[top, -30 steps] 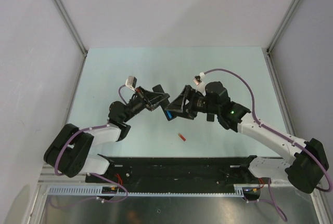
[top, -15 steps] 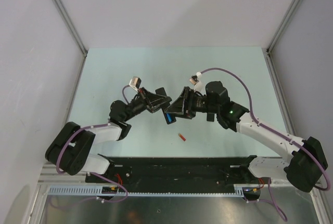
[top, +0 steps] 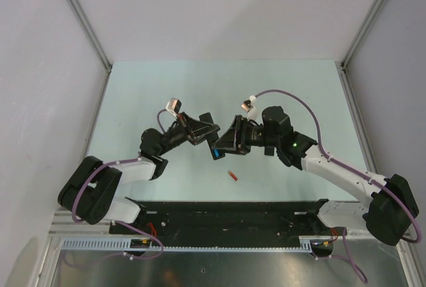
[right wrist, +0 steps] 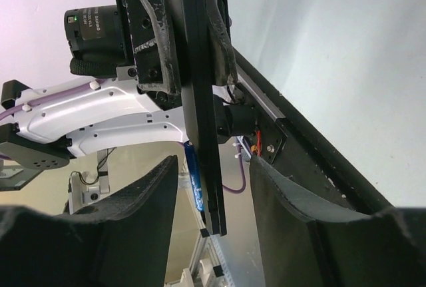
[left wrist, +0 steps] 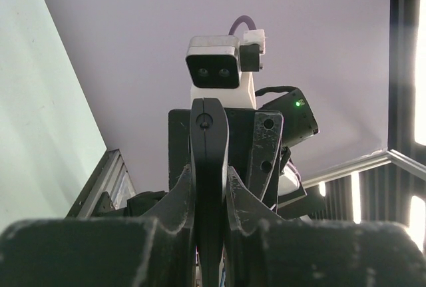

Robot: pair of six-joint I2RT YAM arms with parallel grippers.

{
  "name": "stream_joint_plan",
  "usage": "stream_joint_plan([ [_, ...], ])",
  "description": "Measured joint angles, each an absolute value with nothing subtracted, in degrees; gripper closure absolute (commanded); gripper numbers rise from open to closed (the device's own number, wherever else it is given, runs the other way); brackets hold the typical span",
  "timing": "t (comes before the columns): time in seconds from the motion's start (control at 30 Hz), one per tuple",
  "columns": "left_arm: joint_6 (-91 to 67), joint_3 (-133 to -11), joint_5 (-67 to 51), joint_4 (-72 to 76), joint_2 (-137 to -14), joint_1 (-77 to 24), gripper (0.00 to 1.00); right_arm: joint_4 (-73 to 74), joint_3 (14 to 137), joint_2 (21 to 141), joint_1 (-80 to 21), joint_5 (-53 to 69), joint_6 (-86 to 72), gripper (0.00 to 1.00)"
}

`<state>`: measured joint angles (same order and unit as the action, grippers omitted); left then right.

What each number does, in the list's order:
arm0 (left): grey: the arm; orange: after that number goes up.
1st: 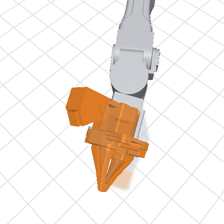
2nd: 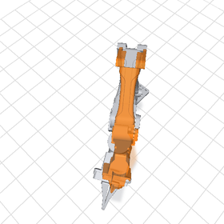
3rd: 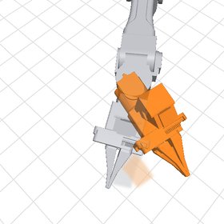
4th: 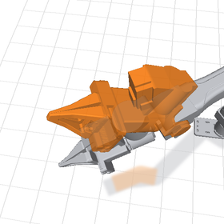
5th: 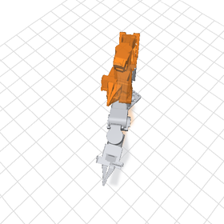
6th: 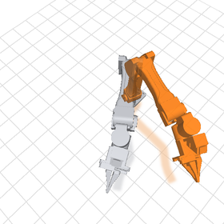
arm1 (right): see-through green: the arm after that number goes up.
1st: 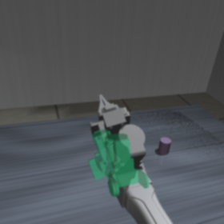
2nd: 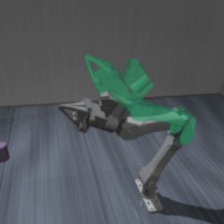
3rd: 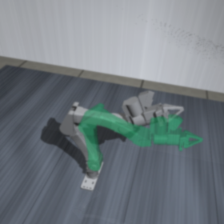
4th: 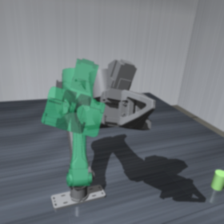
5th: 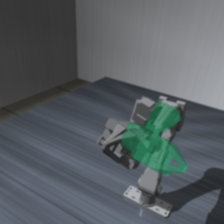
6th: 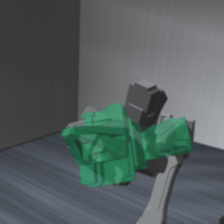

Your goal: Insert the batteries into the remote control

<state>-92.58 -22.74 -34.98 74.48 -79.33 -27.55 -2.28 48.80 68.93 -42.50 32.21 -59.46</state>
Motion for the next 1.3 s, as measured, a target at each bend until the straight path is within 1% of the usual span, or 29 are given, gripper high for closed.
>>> stream_joint_plan([
  [0.27, -92.58, -22.74, -35.0, 74.48, -79.18, -27.55, 1.0, -2.57, 48.58, 69.06, -42.52, 32.45, -59.44, 0.57],
  [0.57, -92.55, -22.74, -35.16, 74.46, -79.11, -27.55, 1.0, -4.23, 48.58, 69.67, -42.59, 33.15, -59.51, 0.66],
  [0.83, -92.75, -22.74, -35.29, 74.48, -79.02, -27.53, 1.0, -5.43, 48.58, 70.17, -43.09, 33.5, -59.77, 0.78],
  [0.87, -92.75, -22.74, -35.27, 74.41, -78.96, -27.49, 1.0, -5.5, 48.58, 70.37, -43.13, 33.65, -59.81, 0.83],
  [0.9, -92.77, -22.74, -35.29, 74.41, -78.96, -27.44, 1.0, -5.65, 48.58, 70.48, -43.13, 33.67, -59.81, 0.85],
  [0.97, -92.99, -22.74, -35.38, 74.39, -78.96, -27.31, 1.0, -5.91, 48.58, 70.57, -43.18, 33.71, -59.77, 0.88],
  [1.03, -93.03, -22.74, -35.42, 74.41, -78.94, -27.29, 1.0, -6.02, 48.58, 70.57, -43.2, 33.71, -59.88, 0.87],
  [1.13, -93.03, -22.74, -35.59, 74.41, -78.83, -27.24, 1.0, -6.11, 48.58, 70.59, -43.29, 33.71, -59.88, 0.69],
  [1.17, -93.03, -22.74, -35.66, 74.39, -78.83, -27.22, 1.0, -6.13, 48.58, 70.59, -43.29, 33.69, -59.88, 0.55],
  [1.27, -92.99, -22.74, -35.73, 74.46, -78.78, -27.24, 1.0, -5.8, 48.56, 70.63, -43.44, 33.34, -60.14, 0.4],
  [1.3, -92.99, -22.74, -35.73, 74.48, -78.74, -27.24, 1.0, -5.65, 48.53, 70.61, -43.44, 33.3, -60.05, 0.38],
])
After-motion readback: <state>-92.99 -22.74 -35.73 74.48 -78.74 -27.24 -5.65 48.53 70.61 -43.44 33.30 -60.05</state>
